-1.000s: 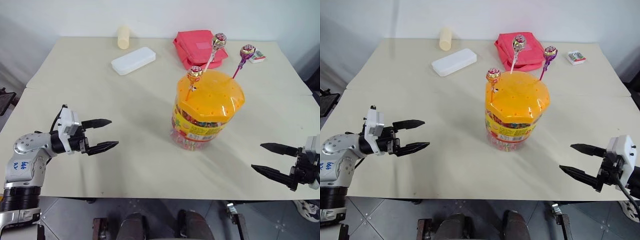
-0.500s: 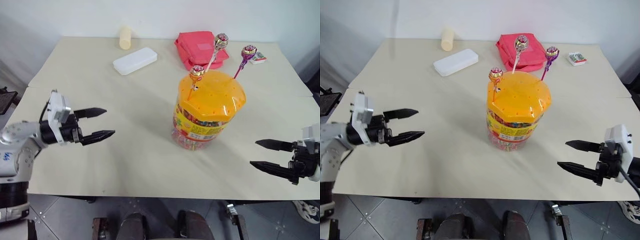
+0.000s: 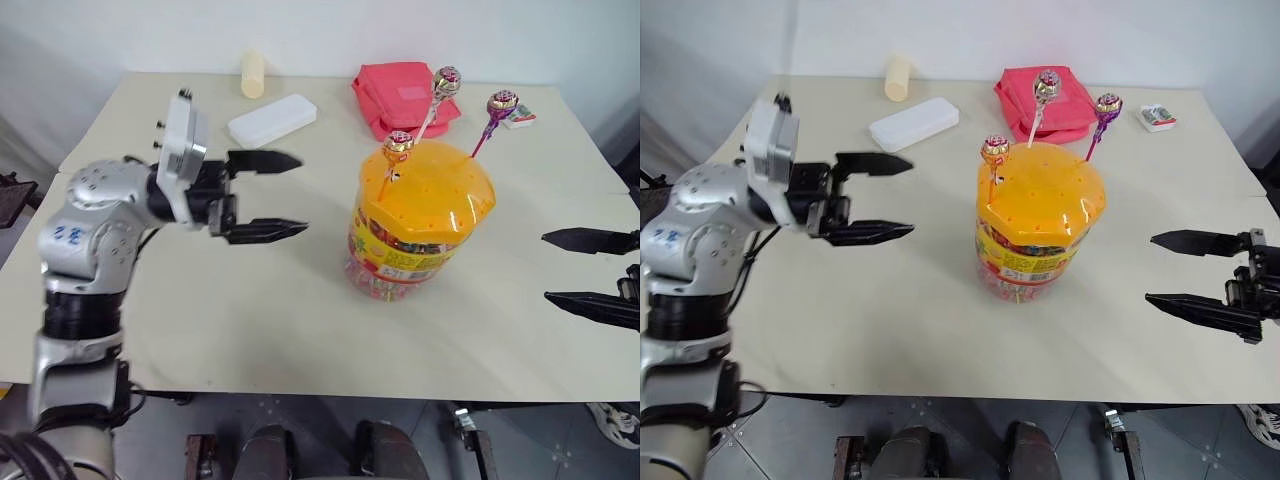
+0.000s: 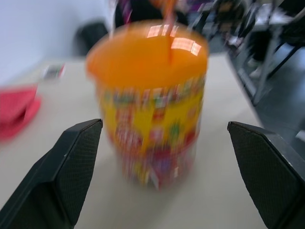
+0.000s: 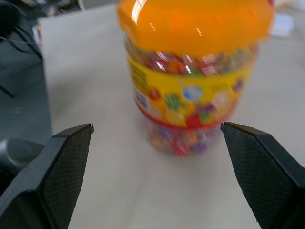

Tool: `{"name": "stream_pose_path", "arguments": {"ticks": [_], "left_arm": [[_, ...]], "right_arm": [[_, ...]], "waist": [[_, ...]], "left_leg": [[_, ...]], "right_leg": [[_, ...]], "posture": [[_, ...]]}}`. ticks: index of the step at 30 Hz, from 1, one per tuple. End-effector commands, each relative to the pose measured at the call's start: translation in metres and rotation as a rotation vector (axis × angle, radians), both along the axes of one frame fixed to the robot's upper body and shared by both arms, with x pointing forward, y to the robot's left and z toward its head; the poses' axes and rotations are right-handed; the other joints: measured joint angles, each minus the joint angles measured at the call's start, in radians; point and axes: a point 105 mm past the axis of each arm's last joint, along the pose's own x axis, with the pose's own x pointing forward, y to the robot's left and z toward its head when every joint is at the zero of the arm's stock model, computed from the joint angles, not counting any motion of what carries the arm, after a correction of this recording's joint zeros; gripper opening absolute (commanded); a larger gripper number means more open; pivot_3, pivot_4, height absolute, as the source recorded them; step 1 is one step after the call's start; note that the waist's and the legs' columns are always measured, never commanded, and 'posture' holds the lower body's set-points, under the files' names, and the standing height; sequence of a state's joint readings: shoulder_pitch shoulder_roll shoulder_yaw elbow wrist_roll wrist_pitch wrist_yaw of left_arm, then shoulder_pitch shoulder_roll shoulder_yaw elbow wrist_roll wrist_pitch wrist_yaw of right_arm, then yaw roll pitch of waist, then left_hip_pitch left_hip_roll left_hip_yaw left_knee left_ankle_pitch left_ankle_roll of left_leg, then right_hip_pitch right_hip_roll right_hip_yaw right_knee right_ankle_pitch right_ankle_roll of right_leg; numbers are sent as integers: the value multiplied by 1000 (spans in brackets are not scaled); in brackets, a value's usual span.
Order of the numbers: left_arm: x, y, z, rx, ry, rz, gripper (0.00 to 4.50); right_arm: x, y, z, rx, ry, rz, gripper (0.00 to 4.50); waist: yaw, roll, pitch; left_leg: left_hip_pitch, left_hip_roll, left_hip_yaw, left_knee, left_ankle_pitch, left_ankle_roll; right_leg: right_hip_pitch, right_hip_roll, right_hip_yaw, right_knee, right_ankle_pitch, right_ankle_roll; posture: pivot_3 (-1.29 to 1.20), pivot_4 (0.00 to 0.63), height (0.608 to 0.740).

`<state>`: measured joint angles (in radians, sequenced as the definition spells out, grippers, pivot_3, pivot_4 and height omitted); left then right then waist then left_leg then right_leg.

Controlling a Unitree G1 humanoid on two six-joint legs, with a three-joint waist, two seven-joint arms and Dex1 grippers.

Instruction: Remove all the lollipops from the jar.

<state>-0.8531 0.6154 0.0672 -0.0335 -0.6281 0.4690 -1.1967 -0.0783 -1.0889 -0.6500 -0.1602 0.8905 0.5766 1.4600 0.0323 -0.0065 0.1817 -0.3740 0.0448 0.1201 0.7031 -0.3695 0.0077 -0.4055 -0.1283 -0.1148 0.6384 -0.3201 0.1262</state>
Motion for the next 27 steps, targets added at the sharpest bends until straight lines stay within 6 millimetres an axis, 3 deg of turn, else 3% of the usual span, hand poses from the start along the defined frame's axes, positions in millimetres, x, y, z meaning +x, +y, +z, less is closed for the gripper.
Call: {"name": "stream_pose_path", "arguments": {"ticks": [1,10,15,19,27], "left_arm": [[-6,-14,16,-62,-64,-91,4463],[6,-58,17,-94,-15,-217,4463],[14,-71,11,-82,10,-252,4463],[15,-73,6,-70,9,-290,3640],[18,-78,19,-97,-17,-318,1062]], "right_arm": [[-7,9,18,45,-71,8,4500],[-15,30,25,115,-127,19,4500],[-20,33,30,140,-170,-15,4500],[-25,34,32,143,-191,-38,4500],[-28,34,32,162,-216,-75,4500]], "waist": [[-3,0,0],[-2,0,0],[-3,0,0],[-4,0,0],[-1,0,0]], "left_leg": [[0,0,0,0,0,0],[-1,0,-1,0,0,0],[-1,0,-1,0,0,0],[-1,0,0,0,0,0],[-1,-1,-1,0,0,1]], "right_leg": [[0,0,0,0,0,0],[0,0,-1,0,0,0],[0,0,-1,0,0,0],[0,0,-1,0,0,0],[0,0,-1,0,0,0]], "posture": [[0,150,740],[0,150,740],[0,150,740],[0,150,740],[0,150,740]]}}
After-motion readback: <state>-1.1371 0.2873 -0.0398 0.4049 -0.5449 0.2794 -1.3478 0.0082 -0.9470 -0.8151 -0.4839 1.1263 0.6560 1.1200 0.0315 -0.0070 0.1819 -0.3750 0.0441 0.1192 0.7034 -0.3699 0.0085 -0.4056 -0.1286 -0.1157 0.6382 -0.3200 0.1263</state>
